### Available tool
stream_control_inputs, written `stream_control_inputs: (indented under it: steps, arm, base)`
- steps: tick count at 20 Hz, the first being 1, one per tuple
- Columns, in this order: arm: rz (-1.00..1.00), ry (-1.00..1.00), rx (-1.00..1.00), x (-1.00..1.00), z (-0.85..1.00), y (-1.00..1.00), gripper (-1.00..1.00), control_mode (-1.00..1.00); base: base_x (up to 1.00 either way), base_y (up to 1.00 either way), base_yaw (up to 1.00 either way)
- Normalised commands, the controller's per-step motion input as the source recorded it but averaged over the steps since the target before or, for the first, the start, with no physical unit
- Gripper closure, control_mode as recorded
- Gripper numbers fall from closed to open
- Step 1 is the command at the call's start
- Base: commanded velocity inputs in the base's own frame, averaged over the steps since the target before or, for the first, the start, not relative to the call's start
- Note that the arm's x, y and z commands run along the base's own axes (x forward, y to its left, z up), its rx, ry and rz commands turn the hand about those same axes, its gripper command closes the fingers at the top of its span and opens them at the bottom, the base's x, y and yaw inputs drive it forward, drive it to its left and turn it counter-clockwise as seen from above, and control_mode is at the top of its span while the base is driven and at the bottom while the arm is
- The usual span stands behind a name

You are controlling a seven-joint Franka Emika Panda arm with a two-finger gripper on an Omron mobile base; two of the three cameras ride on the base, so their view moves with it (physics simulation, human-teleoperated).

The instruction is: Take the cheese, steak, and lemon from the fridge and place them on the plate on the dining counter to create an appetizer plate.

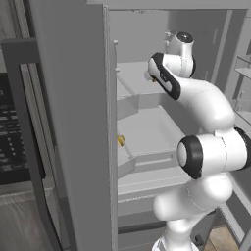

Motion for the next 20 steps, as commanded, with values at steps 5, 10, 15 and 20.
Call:
stream_control_inputs:
  steps: [5,10,15,20]
  arm:
    - [0.00,-0.09,0.00,0.05,-0.38,0.00,1.00,-1.00]
    - [-0.04,-0.21,0.00,-0.95,-0.80,0.23,1.00,-1.00]
    - [-0.08,-0.02,0.00,-1.00,-0.23,0.04,1.00,-1.00]
    - [-0.03,-0.05,0.00,-1.00,0.00,0.00,1.00,-1.00]
  base:
    - [0.00,0.00,0.00]
    - [0.00,0.00,0.00]
    - [0.00,0.00,0.00]
    - [0.00,0.00,0.00]
